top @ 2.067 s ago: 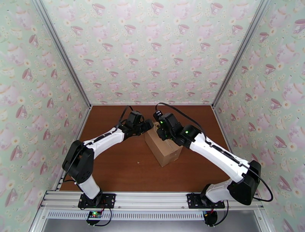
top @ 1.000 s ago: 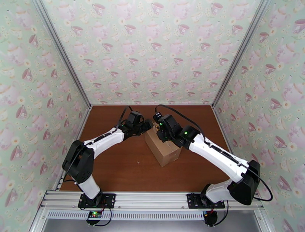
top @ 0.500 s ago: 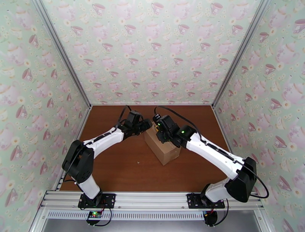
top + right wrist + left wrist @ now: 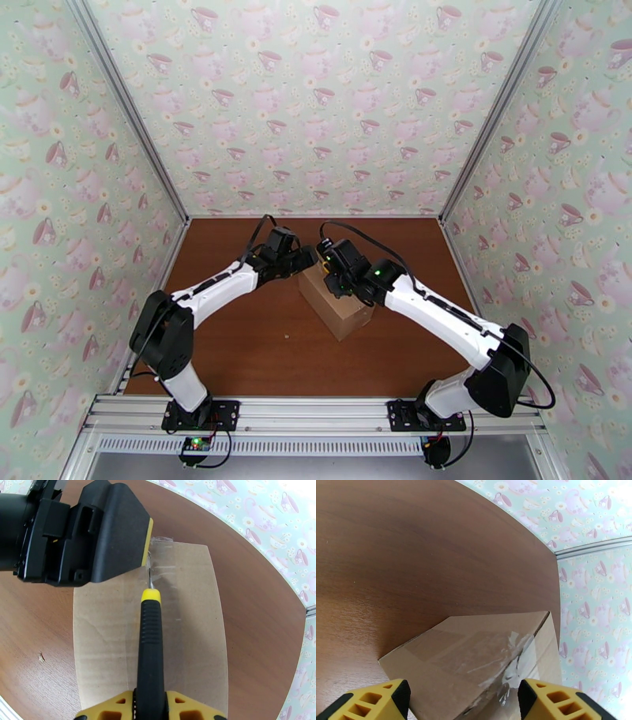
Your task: Unpack the express box
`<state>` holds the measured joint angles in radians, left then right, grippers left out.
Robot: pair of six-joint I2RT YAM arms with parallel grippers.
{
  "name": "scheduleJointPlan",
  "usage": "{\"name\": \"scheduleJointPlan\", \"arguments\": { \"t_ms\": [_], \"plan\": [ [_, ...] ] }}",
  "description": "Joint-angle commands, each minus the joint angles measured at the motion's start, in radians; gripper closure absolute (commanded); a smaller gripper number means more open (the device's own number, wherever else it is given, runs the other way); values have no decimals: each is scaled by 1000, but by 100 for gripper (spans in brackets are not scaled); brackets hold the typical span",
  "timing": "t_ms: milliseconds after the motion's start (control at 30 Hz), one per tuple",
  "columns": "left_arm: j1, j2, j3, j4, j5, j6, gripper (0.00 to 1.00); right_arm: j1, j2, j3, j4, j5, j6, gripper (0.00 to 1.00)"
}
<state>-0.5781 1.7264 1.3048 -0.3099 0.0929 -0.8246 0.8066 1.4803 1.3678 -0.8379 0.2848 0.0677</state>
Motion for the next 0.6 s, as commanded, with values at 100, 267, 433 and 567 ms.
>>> {"name": "scheduleJointPlan", "arguments": {
  "t_ms": [100, 267, 433, 567],
  "plan": [
    [-13, 46, 31, -14, -17, 18, 23, 5, 13, -6, -91, -42, 10, 100],
    [-12, 61, 39, -17, -35, 13, 23, 6, 9, 15, -133, -47, 12, 100],
    [-13, 63, 40, -32, -60, 14, 23, 5, 21, 49, -206, -53, 23, 100],
    [-13, 62, 37, -34, -73, 13, 23, 5, 34, 62, -270, -49, 35, 100]
  ]
}}
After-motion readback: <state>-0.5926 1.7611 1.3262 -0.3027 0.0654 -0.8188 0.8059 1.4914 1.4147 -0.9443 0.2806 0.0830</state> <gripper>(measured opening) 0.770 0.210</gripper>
